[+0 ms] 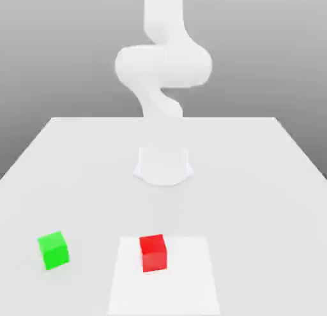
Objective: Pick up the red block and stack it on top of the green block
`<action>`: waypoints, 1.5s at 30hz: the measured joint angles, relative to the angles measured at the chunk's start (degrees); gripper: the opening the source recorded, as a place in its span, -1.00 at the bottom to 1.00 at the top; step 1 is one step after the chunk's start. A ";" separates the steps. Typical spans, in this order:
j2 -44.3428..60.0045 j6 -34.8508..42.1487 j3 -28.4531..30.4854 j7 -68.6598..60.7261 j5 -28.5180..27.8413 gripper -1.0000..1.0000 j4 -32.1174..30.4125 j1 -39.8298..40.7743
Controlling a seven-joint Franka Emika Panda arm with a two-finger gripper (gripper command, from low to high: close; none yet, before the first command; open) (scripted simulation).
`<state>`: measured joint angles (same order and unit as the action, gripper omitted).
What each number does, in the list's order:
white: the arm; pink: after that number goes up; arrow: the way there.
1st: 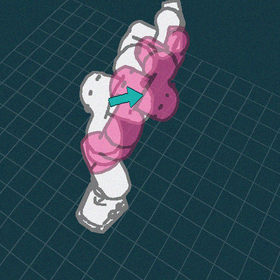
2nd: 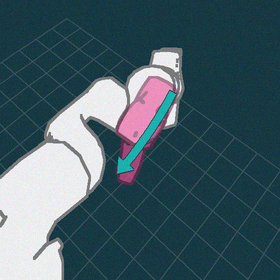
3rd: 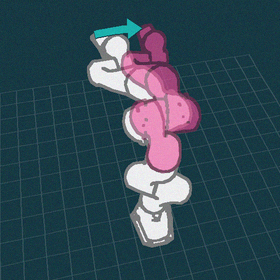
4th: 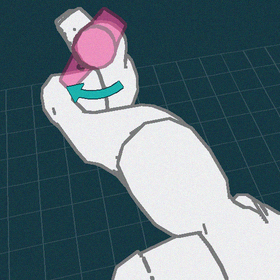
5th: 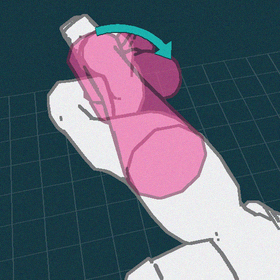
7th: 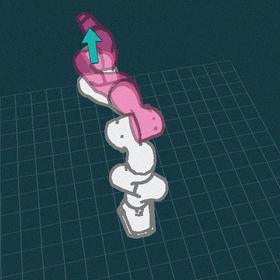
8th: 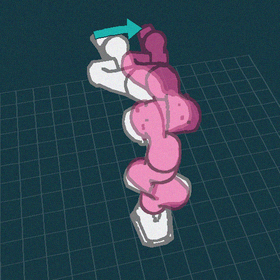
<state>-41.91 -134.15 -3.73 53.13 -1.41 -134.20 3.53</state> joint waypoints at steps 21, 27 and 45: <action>34.43 -19.77 -16.44 57.73 -7.19 0.00 -20.23 20.54; 41.17 -25.50 -16.72 66.08 0.45 0.00 -25.55 20.16; 56.20 -37.58 -5.78 78.58 -14.69 -1.00 -23.61 13.18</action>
<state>14.29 -171.73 -9.51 131.70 -16.10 -157.81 16.71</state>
